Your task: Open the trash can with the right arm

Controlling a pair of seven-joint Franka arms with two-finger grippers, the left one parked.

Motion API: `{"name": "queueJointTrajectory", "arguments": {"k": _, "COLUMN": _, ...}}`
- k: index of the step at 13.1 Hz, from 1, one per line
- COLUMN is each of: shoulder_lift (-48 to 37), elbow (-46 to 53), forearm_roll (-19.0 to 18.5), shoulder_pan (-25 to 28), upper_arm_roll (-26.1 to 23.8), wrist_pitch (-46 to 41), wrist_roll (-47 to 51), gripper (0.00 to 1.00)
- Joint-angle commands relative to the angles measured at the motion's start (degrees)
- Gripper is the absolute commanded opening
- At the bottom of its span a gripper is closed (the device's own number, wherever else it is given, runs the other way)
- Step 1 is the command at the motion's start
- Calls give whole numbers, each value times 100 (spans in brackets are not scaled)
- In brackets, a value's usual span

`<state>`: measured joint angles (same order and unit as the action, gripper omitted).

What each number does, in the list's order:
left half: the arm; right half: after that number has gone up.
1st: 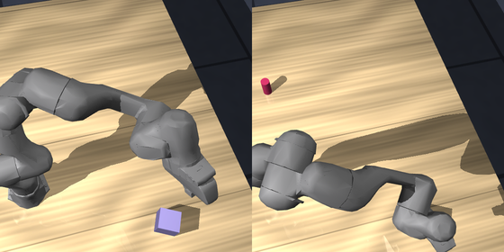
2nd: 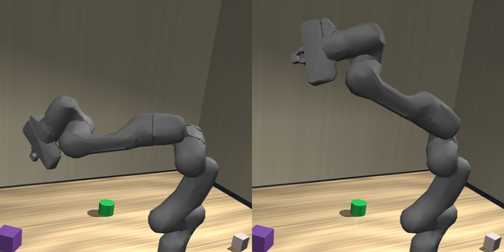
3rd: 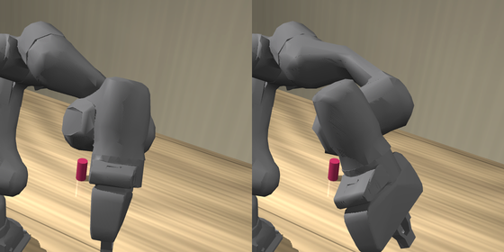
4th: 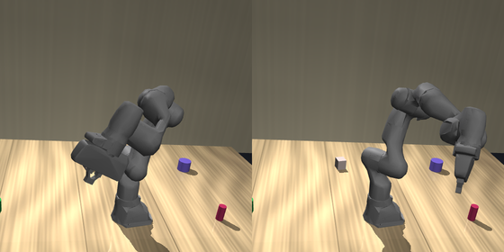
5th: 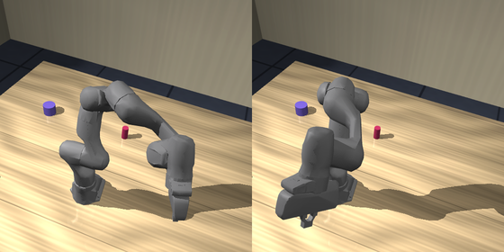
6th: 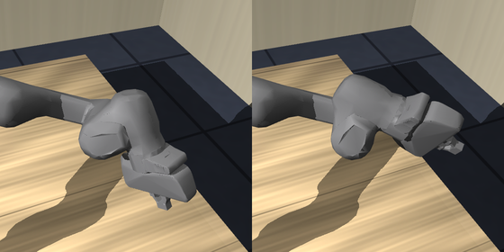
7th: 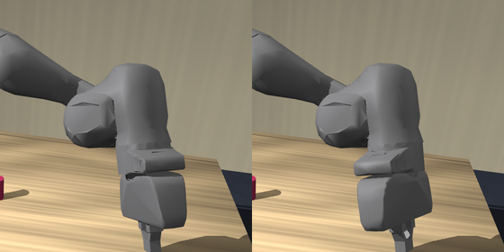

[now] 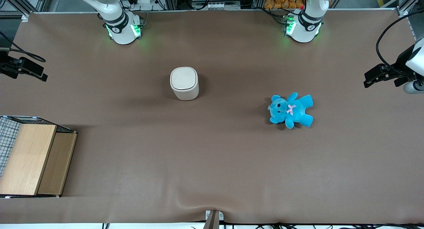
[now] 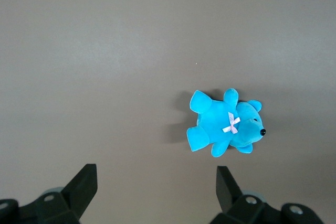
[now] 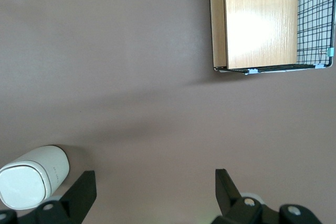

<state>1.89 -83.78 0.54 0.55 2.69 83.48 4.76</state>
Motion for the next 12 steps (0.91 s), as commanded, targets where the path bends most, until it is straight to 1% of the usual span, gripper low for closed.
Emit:
{"name": "queueJointTrajectory", "arguments": {"k": 1, "shoulder_lift": 31, "elbow": 81, "forearm_roll": -27, "shoulder_pan": -99, "upper_arm_roll": -76, "wrist_pitch": -77, "wrist_roll": -54, "gripper": 100}}
{"name": "queueJointTrajectory", "arguments": {"k": 6, "shoulder_lift": 48, "elbow": 72, "forearm_roll": -27, "shoulder_pan": -99, "upper_arm_roll": -76, "wrist_pitch": -77, "wrist_roll": -54, "gripper": 100}}
{"name": "queueJointTrajectory", "arguments": {"k": 8, "shoulder_lift": 31, "elbow": -77, "forearm_roll": 25, "shoulder_pan": -99, "upper_arm_roll": -84, "wrist_pitch": -104, "wrist_roll": -54, "gripper": 100}}
{"name": "queueJointTrajectory", "arguments": {"k": 10, "shoulder_lift": 31, "elbow": -77, "forearm_roll": 34, "shoulder_pan": -46, "upper_arm_roll": -163, "wrist_pitch": -375, "wrist_roll": 7, "gripper": 100}}
{"name": "queueJointTrajectory", "arguments": {"k": 12, "shoulder_lift": 31, "elbow": -165, "forearm_roll": 60, "shoulder_pan": 6, "upper_arm_roll": -216, "wrist_pitch": -411, "wrist_roll": 25, "gripper": 100}}
